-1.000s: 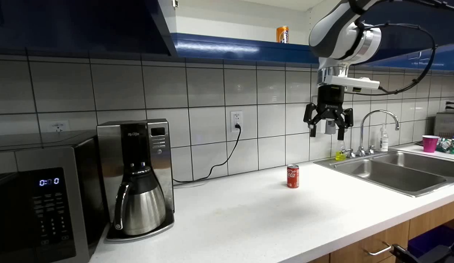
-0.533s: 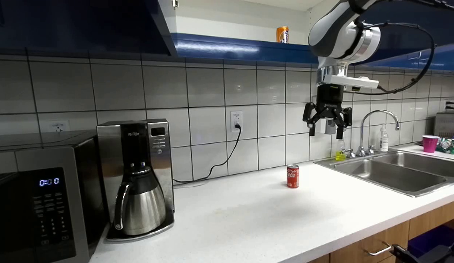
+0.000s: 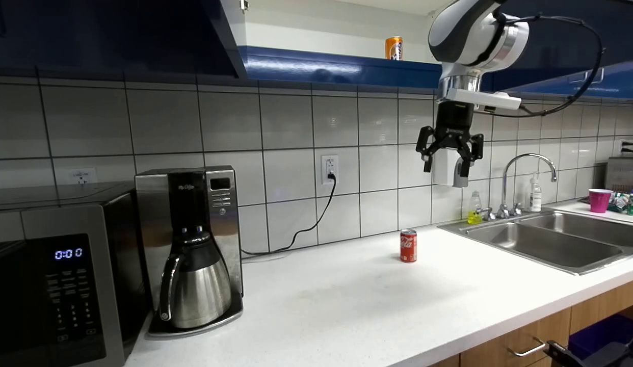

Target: Remove the can from the top cabinet

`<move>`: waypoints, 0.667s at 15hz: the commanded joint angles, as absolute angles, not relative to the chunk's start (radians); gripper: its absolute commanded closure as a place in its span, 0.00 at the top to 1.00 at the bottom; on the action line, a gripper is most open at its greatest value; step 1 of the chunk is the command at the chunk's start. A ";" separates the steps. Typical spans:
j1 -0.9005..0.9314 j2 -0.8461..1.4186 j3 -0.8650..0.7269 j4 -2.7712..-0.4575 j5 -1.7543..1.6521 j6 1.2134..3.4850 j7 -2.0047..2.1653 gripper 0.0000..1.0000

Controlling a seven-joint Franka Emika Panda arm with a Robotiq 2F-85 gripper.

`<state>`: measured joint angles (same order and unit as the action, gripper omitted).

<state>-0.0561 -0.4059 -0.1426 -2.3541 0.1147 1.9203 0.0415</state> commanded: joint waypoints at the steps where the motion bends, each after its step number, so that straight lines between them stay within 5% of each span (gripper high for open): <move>1: -0.076 -0.440 -0.116 -2.308 0.116 1.896 0.065 1.00; 10: -0.073 -0.493 -0.118 -2.162 0.139 1.888 0.089 1.00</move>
